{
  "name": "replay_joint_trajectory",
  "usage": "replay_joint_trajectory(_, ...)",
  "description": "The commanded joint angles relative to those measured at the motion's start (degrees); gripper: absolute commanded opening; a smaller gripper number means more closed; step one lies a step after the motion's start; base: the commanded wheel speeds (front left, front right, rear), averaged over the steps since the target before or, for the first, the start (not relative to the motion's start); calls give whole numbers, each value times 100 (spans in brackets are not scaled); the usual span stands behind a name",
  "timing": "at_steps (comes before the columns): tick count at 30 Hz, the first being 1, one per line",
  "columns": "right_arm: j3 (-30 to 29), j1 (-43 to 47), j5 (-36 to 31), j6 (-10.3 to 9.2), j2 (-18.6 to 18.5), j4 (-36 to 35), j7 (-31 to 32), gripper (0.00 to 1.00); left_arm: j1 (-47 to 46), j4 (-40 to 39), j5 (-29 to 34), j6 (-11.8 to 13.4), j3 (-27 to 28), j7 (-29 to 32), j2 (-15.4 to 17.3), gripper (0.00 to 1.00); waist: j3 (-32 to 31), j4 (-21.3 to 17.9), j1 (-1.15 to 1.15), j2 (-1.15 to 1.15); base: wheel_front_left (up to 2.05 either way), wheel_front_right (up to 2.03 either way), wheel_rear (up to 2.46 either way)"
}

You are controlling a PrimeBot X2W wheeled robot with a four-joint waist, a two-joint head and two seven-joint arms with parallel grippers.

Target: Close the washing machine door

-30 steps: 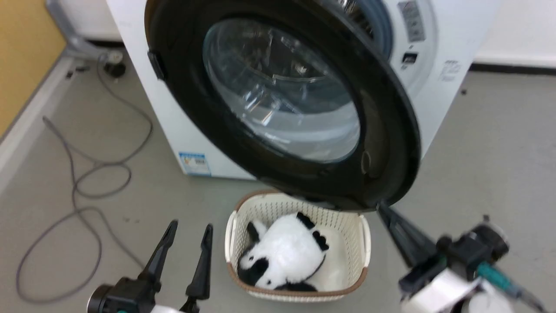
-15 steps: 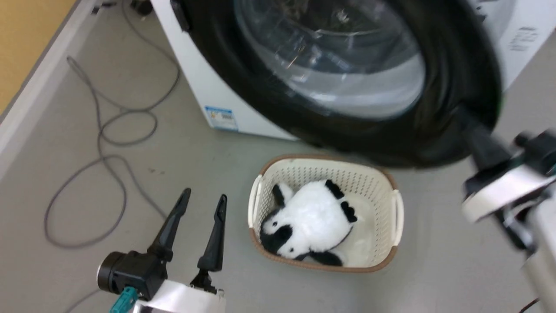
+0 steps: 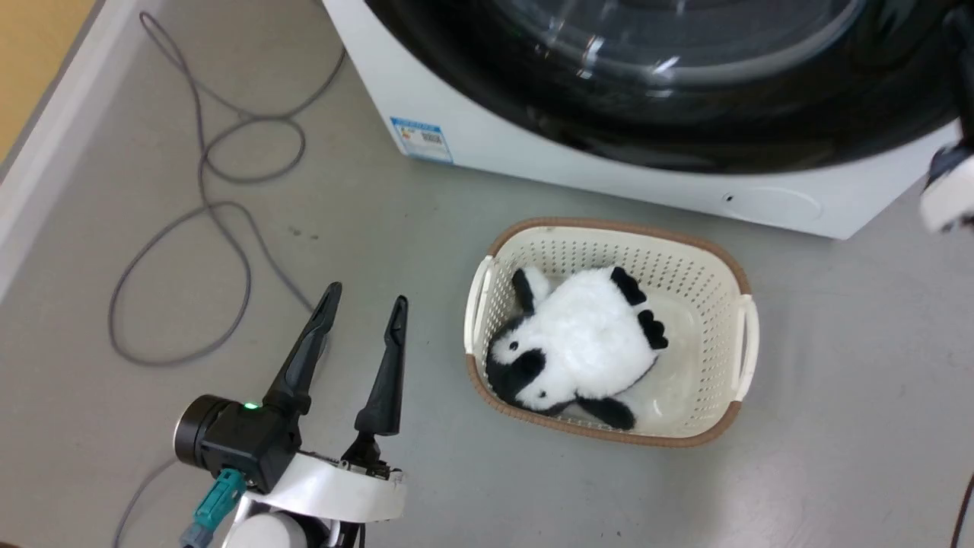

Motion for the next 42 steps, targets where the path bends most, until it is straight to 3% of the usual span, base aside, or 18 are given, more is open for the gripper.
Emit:
replay_joint_trajectory(1, -86, -305, -78, -10, -95, 134, 65, 0, -103, -30, 30, -25, -22, -30, -8, 100, 106, 67, -1, 0, 0, 0, 0)
replay_joint_trajectory(12, -465, -993, -223, -10, -175, 928, 102, 0, -164, 7, 4, -25, -15, -30, -37, 100, 224, 143, -1, 0, 0, 0, 0)
replay_joint_trajectory(21, -162, -243, -128, -10, 126, 945, -313, 0, 13, 161, -72, -25, 100, -30, -54, 100, -425, -140, -1, 0, 0, 0, 0)
replay_joint_trajectory(28, -138, 802, 95, -10, 392, 301, -432, 0, 238, 524, -231, -25, 349, -30, -61, 100, -994, -437, -1, 0, 0, 0, 0)
replay_joint_trajectory(33, -157, 1689, 95, -10, 612, -701, -442, 0, 389, 520, -174, -25, 626, -30, -65, 100, -1242, -706, -1, 0, 0, 0, 0)
replay_joint_trajectory(36, -523, 2355, -16, -10, 992, -1488, -443, 0, 491, 530, -70, -25, 755, -30, -66, 100, -1385, -881, -1, 0, 0, 0, 0)
replay_joint_trajectory(42, -1015, 3446, -421, -10, 1617, -2296, -444, 0, 615, 633, 0, -25, 796, -30, -67, 100, -1581, -1014, -1, 0, 0, 0, 0)
